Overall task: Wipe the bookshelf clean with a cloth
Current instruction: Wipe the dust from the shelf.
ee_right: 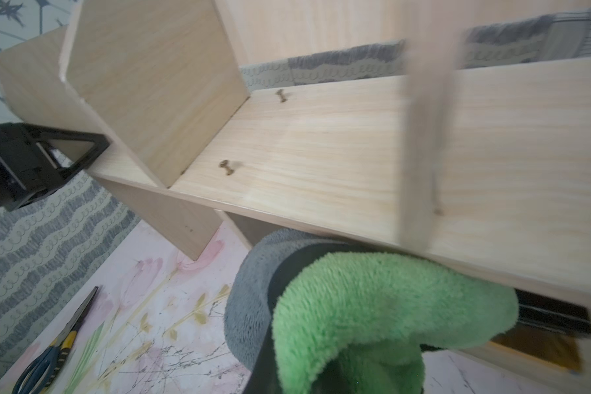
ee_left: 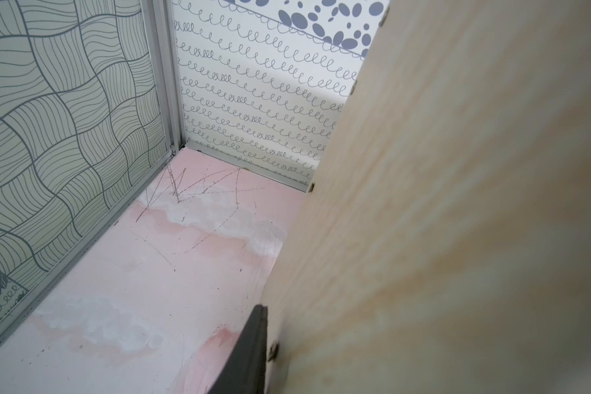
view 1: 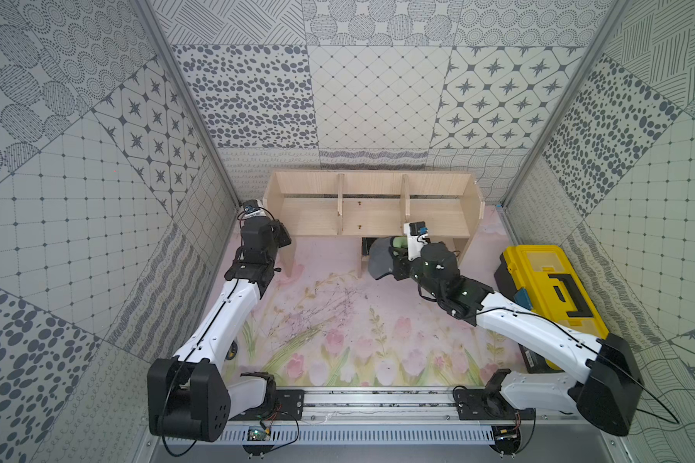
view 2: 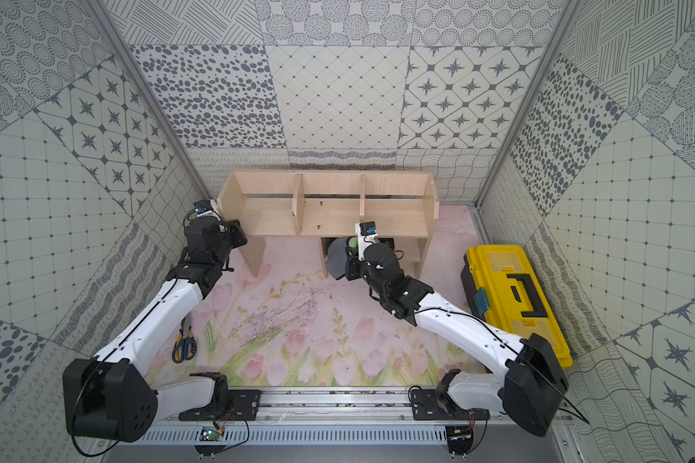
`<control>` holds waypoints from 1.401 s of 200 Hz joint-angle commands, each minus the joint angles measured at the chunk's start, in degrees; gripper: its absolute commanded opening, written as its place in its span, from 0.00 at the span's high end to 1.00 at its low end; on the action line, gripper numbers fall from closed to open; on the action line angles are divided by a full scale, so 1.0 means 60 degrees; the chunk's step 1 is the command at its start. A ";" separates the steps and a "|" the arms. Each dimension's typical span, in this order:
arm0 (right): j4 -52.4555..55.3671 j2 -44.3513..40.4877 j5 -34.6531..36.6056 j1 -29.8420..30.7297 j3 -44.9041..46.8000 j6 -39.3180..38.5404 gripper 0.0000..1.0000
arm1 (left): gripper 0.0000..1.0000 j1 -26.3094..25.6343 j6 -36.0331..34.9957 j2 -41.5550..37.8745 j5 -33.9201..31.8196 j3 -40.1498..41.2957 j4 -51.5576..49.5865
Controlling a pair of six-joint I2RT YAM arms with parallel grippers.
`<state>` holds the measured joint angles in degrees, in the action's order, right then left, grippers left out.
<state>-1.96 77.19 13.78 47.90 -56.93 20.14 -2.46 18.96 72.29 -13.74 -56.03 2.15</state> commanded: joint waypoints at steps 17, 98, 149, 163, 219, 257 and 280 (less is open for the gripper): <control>-0.1133 0.2724 0.0289 0.1420 -0.2788 -0.0749 1.00 | 1.00 0.0090 0.2382 0.0122 -0.0391 0.0158 -0.0799; -0.2515 0.1719 0.0981 0.1012 -0.1046 -0.0260 1.00 | 0.46 0.0198 0.2672 -0.0309 -0.0340 0.0018 -0.1048; -0.2543 0.2972 -0.0065 0.1534 -0.2400 -0.0644 1.00 | 0.34 0.0241 0.2380 -0.0975 -0.0508 -0.0152 -0.1092; -0.2422 0.3770 -0.0130 0.1818 -0.3312 -0.0839 1.00 | 0.35 0.0242 0.2324 -0.1130 -0.0316 -0.0093 -0.0897; -0.2097 0.6653 -0.0460 0.2276 -0.6809 -0.0977 1.00 | 0.74 0.0262 0.2203 -0.1050 0.0401 -0.0019 -0.0524; -0.2025 0.7901 -0.0107 0.2287 -0.8083 -0.0681 1.00 | 0.92 0.0262 0.2222 -0.1096 -0.0069 -0.0007 -0.0692; -0.1644 0.8503 -0.0172 0.2300 -0.8179 -0.0271 1.00 | 0.84 0.0304 0.2249 -0.1107 -0.0402 -0.0014 -0.0821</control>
<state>-12.23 124.75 11.99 61.87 -104.51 15.86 -1.48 16.47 65.93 -11.79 -56.21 -3.46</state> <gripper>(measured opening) 0.093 0.172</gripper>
